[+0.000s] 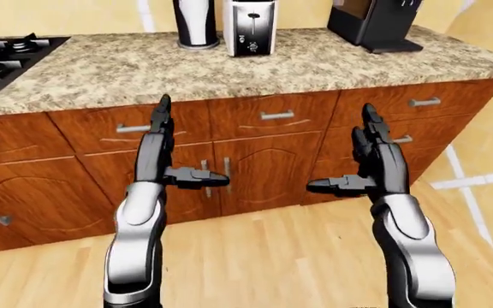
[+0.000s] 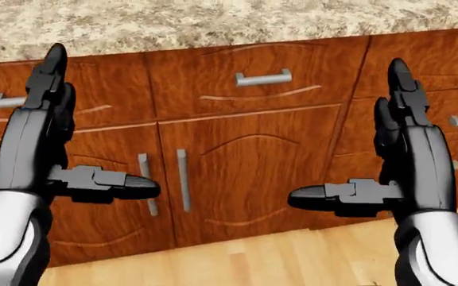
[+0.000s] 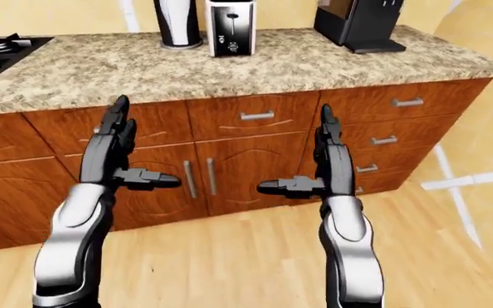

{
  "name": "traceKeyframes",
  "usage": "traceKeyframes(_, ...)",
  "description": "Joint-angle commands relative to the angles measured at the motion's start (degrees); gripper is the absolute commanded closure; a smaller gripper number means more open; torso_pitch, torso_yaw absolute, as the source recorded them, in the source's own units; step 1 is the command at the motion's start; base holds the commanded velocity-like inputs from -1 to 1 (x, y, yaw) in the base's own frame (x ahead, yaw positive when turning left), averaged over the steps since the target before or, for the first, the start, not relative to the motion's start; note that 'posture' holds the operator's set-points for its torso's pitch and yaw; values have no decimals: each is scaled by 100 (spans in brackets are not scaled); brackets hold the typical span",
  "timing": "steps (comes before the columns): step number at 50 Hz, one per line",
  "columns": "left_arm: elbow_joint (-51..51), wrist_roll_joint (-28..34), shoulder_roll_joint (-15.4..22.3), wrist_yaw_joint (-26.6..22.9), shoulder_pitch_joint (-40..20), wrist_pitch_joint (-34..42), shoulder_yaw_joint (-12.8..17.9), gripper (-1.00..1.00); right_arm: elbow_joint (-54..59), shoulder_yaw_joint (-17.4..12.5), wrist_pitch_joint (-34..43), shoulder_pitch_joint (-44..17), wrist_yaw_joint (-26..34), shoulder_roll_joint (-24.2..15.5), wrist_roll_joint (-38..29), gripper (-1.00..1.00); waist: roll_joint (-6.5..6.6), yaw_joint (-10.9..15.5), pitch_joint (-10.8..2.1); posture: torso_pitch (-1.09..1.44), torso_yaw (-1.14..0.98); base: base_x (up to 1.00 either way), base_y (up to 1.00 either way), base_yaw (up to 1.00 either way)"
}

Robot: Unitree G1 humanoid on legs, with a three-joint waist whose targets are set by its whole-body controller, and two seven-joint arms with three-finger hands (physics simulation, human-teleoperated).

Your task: Push down the lever of the toaster to turn it on.

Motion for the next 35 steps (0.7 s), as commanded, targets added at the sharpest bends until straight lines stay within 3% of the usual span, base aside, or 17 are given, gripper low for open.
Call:
traceKeyframes(1, -331, 49, 58, -18, -303, 411, -119, -100, -203, -52, 448, -359, -33, -215, 83, -100, -77, 5, -83, 0, 0, 0, 0, 0)
traceKeyframes(2, -126, 65, 111, -13, -501, 387, -79, -100, -243, -83, 686, -550, -101, -259, 82, -100, -235, 17, -126, 0, 0, 0, 0, 0)
traceKeyframes(3, 138, 58, 161, 24, -714, 347, -7, -100, -289, -104, 907, -740, -151, -301, 102, -100, 23, -21, -43, 0, 0, 0, 0, 0)
traceKeyframes(6, -829, 184, 237, -57, -899, 1239, -99, -100, -439, -60, 1408, -1194, -141, -540, 49, -100, 62, -72, -123, 0, 0, 0, 0, 0)
traceKeyframes(8, -654, 189, 286, -18, -1028, 1192, 37, -100, -537, -283, 1889, -1532, -127, -582, 342, -100, 124, -128, -109, 0, 0, 0, 0, 0)
traceKeyframes(14, -853, 107, 358, 48, -957, 1334, 130, -100, -1023, -145, 2815, -1887, -55, -919, 278, -100, 152, -141, -112, 0, 0, 0, 0, 0)
traceKeyframes(15, -883, 102, 361, 52, -952, 1355, 118, -100, -958, -133, 2710, -1840, -31, -877, 245, -100, 166, -158, -210, 0, 0, 0, 19, 0)
traceKeyframes(16, -887, 98, 369, 49, -954, 1371, 110, -100, -914, -121, 2660, -1821, 7, -859, 222, -100, 123, -186, -168, 0, 0, 0, 51, 0)
traceKeyframes(17, -1037, 88, 407, 4, -948, 1516, 132, -100, -727, -71, 2426, -1763, 55, -808, 198, -100, -119, 16, -130, 0, 0, 0, 0, 100)
traceKeyframes(20, -1142, 8, 498, -27, -1026, 1671, 296, -100, -644, 15, 2402, -1856, 97, -769, 68, -100, 36, -72, -139, 0, 0, 0, 0, 100)
traceKeyframes(23, -1121, -20, 514, 24, -1069, 1681, 251, -100, -726, 122, 2484, -1987, 204, -828, -123, -100, 253, -298, -4, 0, 0, 0, 0, 59)
traceKeyframes(25, -1214, -13, 495, 43, -1023, 1731, 197, -100, -839, -38, 2643, -2009, 296, -775, -43, -100, 407, -315, -147, 0, 0, 0, 0, 0)
traceKeyframes(26, -1158, -10, 483, 51, -999, 1667, 187, -100, -957, -61, 2723, -1980, 329, -795, -35, -100, 341, -265, -44, 0, 0, 0, 0, 0)
traceKeyframes(28, -1214, -9, 491, 39, -1021, 1750, 194, -100, -1098, -123, 2839, -1988, 342, -806, -9, -100, 298, -234, -45, 0, 0, 0, 0, 0)
traceKeyframes(32, -1284, -20, 560, 14, -1169, 1905, 244, -100, -1001, -131, 2964, -2192, 296, -854, -64, -100, 9, -197, 18, 0, 0, 0, 0, 0)
traceKeyframes(34, -1364, -19, 570, 16, -1149, 1951, 242, -100, -1011, -112, 3052, -2243, 286, -878, -74, -100, 79, -151, -42, 0, 0, 0, 0, 0)
traceKeyframes(35, -1420, -19, 567, 14, -1125, 1974, 237, -100, -1045, -96, 3078, -2234, 290, -889, -82, -100, 128, -150, -199, 0, 0, 9, 0, 0)
